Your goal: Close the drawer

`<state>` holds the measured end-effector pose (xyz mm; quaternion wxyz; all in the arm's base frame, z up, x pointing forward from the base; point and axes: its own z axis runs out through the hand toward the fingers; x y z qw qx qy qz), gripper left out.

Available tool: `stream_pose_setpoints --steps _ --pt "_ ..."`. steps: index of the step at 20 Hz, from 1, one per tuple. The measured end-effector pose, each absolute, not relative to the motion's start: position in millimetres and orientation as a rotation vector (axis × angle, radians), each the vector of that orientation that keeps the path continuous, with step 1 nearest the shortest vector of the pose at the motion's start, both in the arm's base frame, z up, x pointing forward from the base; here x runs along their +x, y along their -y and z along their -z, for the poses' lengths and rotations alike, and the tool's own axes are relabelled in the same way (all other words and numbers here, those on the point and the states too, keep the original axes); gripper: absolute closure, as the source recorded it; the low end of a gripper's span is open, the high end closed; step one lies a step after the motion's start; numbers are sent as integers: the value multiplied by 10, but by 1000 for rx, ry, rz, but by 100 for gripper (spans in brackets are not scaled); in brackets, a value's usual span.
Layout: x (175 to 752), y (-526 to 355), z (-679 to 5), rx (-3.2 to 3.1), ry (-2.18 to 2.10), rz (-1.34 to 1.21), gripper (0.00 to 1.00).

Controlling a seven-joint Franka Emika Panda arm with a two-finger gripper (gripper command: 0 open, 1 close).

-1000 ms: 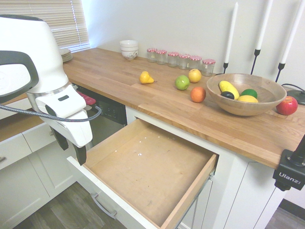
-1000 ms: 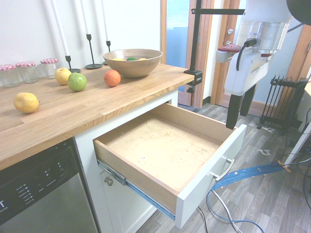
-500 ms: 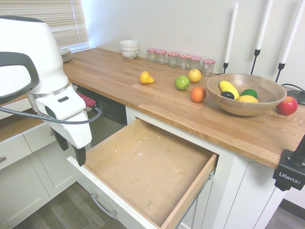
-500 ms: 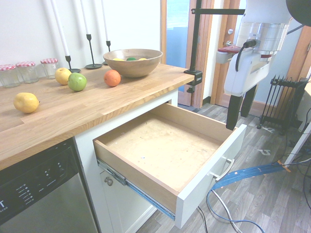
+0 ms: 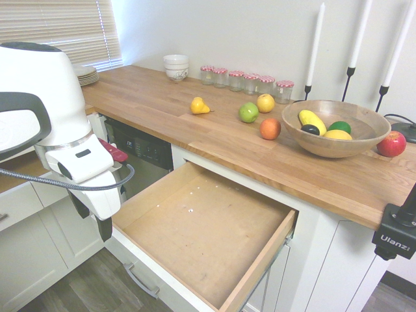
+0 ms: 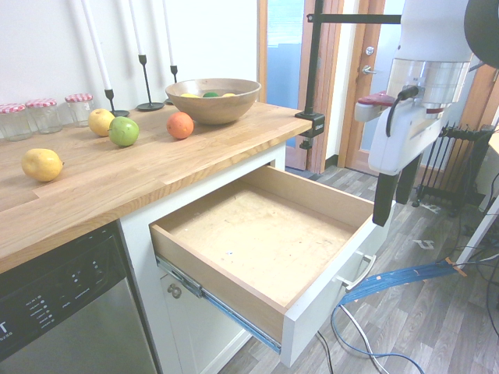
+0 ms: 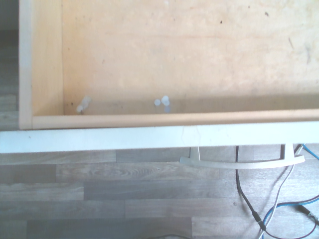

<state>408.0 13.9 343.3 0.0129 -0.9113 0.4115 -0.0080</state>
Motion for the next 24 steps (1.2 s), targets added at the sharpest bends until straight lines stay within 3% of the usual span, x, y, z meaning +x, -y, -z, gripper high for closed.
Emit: stream_pose_setpoints --steps 24 --pt "4007 125 -1911 -2830 -1320 -172 0"
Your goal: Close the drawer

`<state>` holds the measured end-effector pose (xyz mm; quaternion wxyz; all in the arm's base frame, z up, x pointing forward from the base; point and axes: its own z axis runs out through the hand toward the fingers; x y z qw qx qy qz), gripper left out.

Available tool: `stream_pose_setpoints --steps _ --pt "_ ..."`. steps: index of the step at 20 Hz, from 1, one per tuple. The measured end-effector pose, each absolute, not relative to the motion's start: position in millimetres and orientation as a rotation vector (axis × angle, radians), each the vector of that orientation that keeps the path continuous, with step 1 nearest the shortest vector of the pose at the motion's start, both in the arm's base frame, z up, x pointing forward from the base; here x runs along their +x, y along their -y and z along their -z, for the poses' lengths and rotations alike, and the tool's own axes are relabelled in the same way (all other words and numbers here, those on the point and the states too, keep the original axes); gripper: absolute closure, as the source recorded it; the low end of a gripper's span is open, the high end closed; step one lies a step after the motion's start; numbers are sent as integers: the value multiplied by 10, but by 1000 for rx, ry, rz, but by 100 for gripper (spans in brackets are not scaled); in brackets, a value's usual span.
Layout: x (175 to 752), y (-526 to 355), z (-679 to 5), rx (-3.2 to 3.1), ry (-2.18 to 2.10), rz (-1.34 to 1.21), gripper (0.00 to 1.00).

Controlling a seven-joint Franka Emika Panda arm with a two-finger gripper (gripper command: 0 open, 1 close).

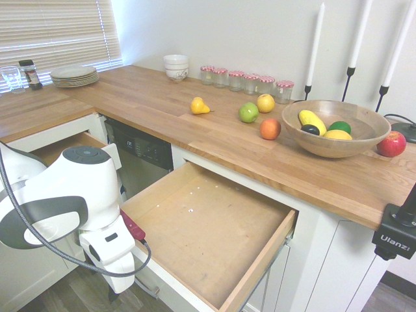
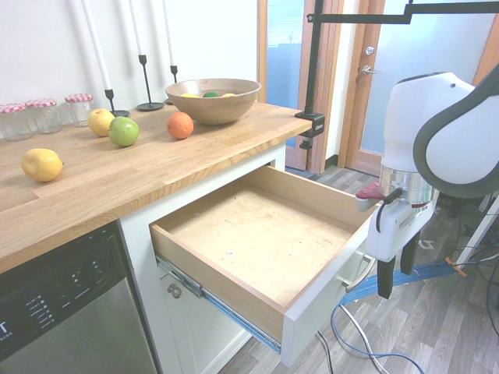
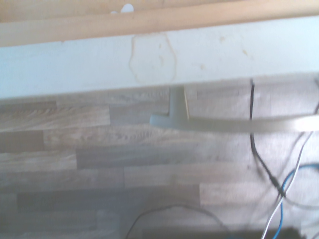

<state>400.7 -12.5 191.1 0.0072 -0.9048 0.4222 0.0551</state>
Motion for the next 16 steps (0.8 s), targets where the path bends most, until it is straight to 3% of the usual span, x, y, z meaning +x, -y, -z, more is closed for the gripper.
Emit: stream_pose_setpoints --steps 16 --pt "4176 404 -1465 -2825 -1328 -44 0"
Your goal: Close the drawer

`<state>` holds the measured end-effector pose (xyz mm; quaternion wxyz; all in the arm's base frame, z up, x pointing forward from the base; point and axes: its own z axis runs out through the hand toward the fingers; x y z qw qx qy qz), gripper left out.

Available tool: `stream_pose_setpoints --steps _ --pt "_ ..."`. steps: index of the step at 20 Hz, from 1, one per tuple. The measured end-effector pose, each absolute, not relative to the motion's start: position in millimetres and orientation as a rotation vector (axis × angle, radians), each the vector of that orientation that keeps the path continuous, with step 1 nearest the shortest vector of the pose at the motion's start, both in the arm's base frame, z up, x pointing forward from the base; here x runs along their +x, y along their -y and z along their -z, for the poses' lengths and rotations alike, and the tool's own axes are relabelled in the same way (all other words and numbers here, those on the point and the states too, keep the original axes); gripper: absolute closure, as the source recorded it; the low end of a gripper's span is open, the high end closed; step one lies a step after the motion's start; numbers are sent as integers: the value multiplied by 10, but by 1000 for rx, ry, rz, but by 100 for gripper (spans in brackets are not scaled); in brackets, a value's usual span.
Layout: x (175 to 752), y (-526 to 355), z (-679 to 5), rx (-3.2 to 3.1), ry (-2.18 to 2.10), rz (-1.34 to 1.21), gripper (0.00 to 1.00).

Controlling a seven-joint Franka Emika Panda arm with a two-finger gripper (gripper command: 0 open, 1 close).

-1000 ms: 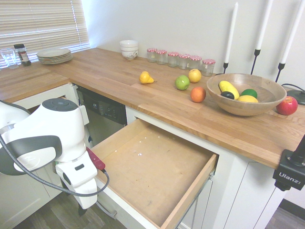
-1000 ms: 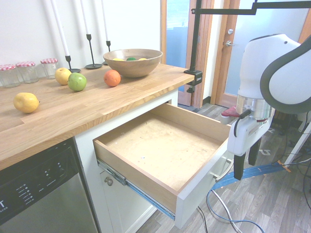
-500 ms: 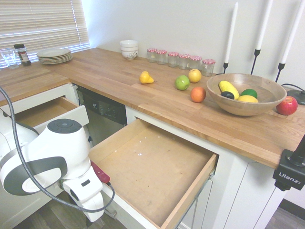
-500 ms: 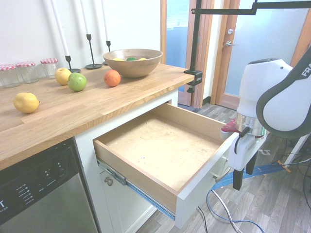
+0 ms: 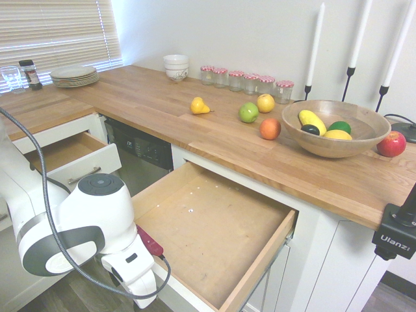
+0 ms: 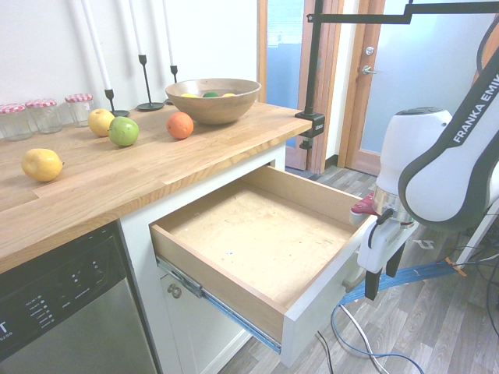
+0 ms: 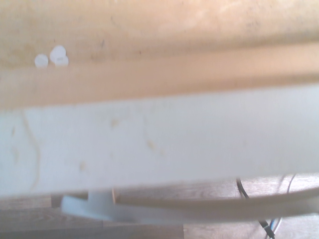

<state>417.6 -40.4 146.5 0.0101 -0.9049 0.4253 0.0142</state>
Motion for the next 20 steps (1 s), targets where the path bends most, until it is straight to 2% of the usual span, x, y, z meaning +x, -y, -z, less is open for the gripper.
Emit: stream_pose_setpoints --steps 1,20 --pt "4190 406 -1455 -2826 -1321 -45 100" --pt "4303 408 -1423 -2830 -1309 -34 100"
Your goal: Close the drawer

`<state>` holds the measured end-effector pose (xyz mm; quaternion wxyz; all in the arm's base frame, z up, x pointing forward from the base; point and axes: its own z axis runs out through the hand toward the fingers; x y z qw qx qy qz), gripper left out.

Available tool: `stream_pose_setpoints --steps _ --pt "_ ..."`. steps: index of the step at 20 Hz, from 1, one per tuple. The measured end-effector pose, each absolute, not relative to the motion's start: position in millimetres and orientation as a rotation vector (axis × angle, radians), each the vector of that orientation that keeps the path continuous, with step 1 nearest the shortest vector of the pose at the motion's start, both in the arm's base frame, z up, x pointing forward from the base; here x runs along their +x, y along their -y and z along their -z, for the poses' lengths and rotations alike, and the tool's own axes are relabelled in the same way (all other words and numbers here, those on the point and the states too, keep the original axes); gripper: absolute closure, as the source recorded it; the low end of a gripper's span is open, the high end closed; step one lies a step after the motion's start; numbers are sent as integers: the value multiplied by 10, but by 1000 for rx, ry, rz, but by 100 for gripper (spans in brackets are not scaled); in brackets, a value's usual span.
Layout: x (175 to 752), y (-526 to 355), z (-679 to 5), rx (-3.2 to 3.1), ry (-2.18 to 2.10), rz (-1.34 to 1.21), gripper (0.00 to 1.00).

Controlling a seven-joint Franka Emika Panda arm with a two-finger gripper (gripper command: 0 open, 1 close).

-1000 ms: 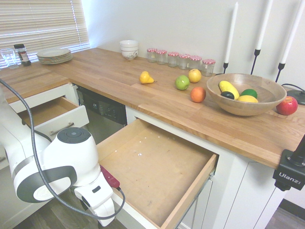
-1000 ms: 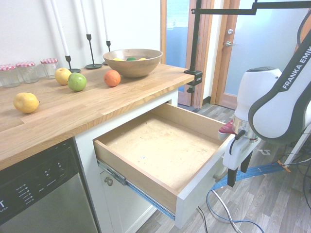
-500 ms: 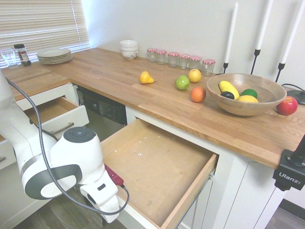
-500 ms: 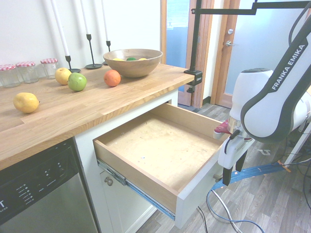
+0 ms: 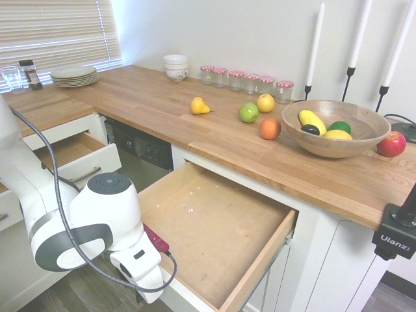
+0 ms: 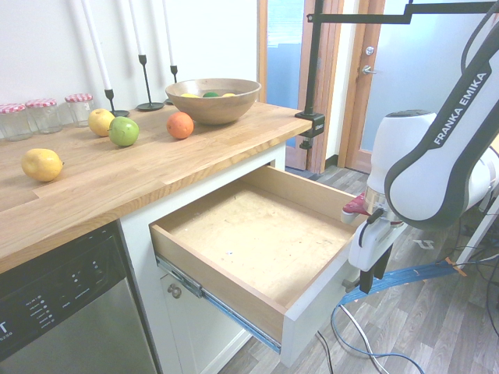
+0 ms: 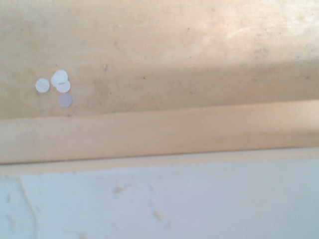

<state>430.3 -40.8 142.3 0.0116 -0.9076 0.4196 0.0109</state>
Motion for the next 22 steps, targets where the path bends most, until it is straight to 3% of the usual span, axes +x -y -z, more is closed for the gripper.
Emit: stream_pose_setpoints --steps 22 --pt "4419 393 -1399 -2833 -1302 -51 100"
